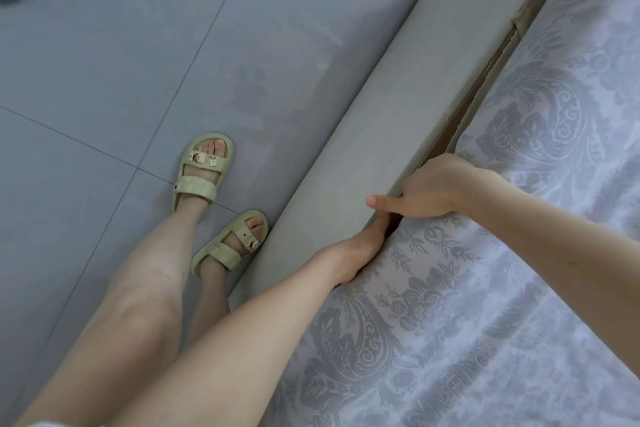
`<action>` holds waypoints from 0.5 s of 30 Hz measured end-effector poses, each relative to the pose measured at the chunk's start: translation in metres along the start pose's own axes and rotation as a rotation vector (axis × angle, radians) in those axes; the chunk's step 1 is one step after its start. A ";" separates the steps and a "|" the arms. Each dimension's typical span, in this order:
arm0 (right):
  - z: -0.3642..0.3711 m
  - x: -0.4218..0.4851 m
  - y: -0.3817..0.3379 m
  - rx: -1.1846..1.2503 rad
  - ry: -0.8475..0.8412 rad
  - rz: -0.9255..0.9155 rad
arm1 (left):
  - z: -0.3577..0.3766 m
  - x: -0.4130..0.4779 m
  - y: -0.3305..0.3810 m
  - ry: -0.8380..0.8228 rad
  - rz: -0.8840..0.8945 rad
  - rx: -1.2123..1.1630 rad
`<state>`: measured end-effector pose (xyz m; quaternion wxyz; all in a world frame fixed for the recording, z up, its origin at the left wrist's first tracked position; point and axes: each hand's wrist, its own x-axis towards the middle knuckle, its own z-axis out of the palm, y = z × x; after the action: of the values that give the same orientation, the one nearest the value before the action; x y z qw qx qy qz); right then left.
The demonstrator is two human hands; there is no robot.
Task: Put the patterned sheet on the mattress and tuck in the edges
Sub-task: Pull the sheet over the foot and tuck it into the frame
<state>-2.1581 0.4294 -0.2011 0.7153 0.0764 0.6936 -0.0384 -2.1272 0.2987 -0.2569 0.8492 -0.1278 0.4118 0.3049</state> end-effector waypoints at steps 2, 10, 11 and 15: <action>0.001 0.014 -0.002 -0.029 -0.068 0.026 | -0.003 -0.005 -0.001 0.085 0.028 0.008; -0.001 0.015 -0.009 0.015 0.100 0.054 | -0.009 -0.012 -0.031 -0.072 0.117 -0.117; 0.005 0.006 -0.010 0.004 0.239 0.043 | -0.008 -0.007 -0.032 -0.107 0.110 -0.117; 0.057 -0.026 -0.016 -0.052 0.841 0.015 | -0.012 0.002 -0.026 -0.156 0.152 -0.070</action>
<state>-2.1058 0.4026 -0.1747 0.3720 0.0724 0.9252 0.0190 -2.1171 0.2741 -0.2669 0.8482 -0.1019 0.3420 0.3915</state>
